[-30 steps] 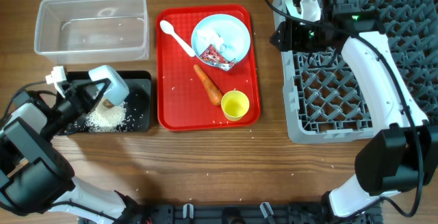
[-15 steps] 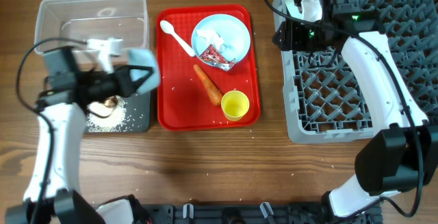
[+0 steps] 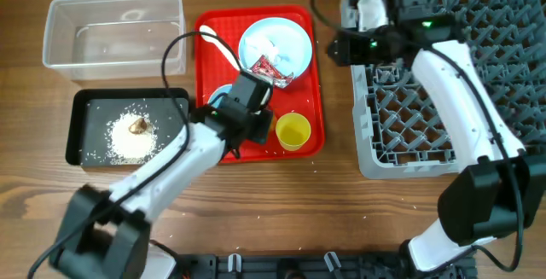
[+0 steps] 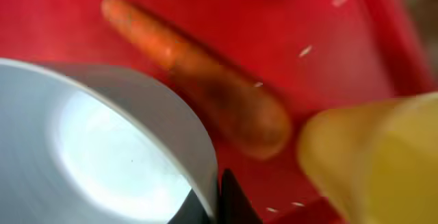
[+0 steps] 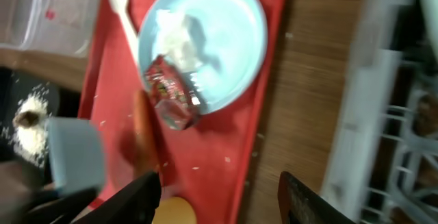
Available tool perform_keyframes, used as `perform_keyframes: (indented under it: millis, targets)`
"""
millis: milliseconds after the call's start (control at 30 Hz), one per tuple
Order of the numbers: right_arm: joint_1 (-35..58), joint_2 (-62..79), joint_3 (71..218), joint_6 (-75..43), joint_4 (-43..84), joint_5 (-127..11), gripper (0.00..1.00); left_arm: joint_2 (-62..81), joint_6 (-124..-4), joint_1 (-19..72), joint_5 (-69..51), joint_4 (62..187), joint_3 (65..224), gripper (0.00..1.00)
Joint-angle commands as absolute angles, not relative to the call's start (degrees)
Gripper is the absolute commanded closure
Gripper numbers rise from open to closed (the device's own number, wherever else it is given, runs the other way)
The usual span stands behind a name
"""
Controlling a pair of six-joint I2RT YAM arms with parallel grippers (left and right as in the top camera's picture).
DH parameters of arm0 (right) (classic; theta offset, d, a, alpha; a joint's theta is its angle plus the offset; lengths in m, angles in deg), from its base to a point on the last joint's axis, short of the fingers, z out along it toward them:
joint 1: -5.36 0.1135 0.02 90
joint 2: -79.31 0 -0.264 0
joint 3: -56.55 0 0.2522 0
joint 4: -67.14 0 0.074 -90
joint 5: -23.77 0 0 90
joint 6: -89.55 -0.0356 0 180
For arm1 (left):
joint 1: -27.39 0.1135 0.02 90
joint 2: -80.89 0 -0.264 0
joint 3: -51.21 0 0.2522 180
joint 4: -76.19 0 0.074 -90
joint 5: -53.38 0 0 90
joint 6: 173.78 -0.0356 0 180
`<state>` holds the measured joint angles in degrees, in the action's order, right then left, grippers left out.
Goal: Sort waste into correct bins and load items into the dishwasher rack
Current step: 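Set the empty blue bowl back on the red tray with left gripper, then grasp the blue bowl with the right gripper and lift toward rack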
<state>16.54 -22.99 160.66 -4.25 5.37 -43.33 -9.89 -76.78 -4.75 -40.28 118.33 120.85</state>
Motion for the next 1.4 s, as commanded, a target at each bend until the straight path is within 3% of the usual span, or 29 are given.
perform_keyframes:
  millis: [0, 33, 67, 100, 233, 367, 467, 600, 733, 800, 900, 1000, 1233, 1367]
  targets:
    - [20.7, -21.6, 160.6, -5.5, 8.3, -42.2, 0.44, -13.5, -76.0, -5.0, -44.8, 118.2, 121.3, 0.78]
    - [21.5, -21.6, 160.6, -5.6, 9.0, -42.2, 0.45, -13.8, -76.0, -5.0, -45.3, 118.5, 121.3, 0.62]
    - [23.2, -21.6, 160.6, -6.7, 10.0, -42.2, 0.46, -13.9, -75.7, -5.0, -45.2, 118.9, 121.3, 0.35]
    - [25.0, -21.6, 160.6, -7.1, 11.3, -42.3, 0.46, -13.6, -74.4, -4.9, -45.3, 120.1, 121.4, 0.24]
    - [32.8, -22.5, 160.6, -7.0, 15.0, -48.5, 0.38, -0.4, -69.1, 3.6, -46.5, 131.7, 129.3, 0.18]
    - [38.9, -28.8, 160.6, -5.1, 18.9, -51.9, 0.38, 18.1, -68.0, 22.3, -42.8, 133.6, 130.9, 0.0]
    - [41.0, -36.2, 160.6, -3.4, 19.2, -53.0, 0.37, 20.2, -68.6, 29.8, -42.9, 134.9, 130.9, 0.0]
    - [41.1, -41.3, 160.6, 1.1, 18.2, -50.6, 0.4, 16.9, -68.5, 31.9, -42.9, 135.9, 130.8, 0.0]
    - [41.2, -44.9, 160.6, 3.8, 18.5, -48.6, 0.67, 13.4, -68.5, 31.9, -42.8, 137.2, 130.8, 0.0]
    - [41.7, -45.0, 160.6, 4.0, 19.8, -48.4, 0.74, 12.0, -68.5, 31.9, -42.8, 137.4, 130.8, 0.0]
    - [42.2, -46.0, 160.6, 4.1, 21.5, -48.9, 0.77, 11.0, -68.5, 31.9, -42.8, 137.4, 130.8, 0.0]
    - [42.2, -46.9, 160.6, 3.9, 21.2, -50.2, 0.96, 10.7, -68.5, 31.9, -42.9, 137.3, 130.8, 0.0]
    - [38.5, -35.0, 172.8, 1.0, 11.8, -56.8, 0.96, 10.7, -68.5, 31.9, -42.9, 137.3, 130.8, 0.0]
    - [29.9, -22.0, 174.7, -2.2, 8.0, -84.0, 0.96, 10.7, -68.5, 31.9, -42.9, 136.9, 130.8, 0.0]
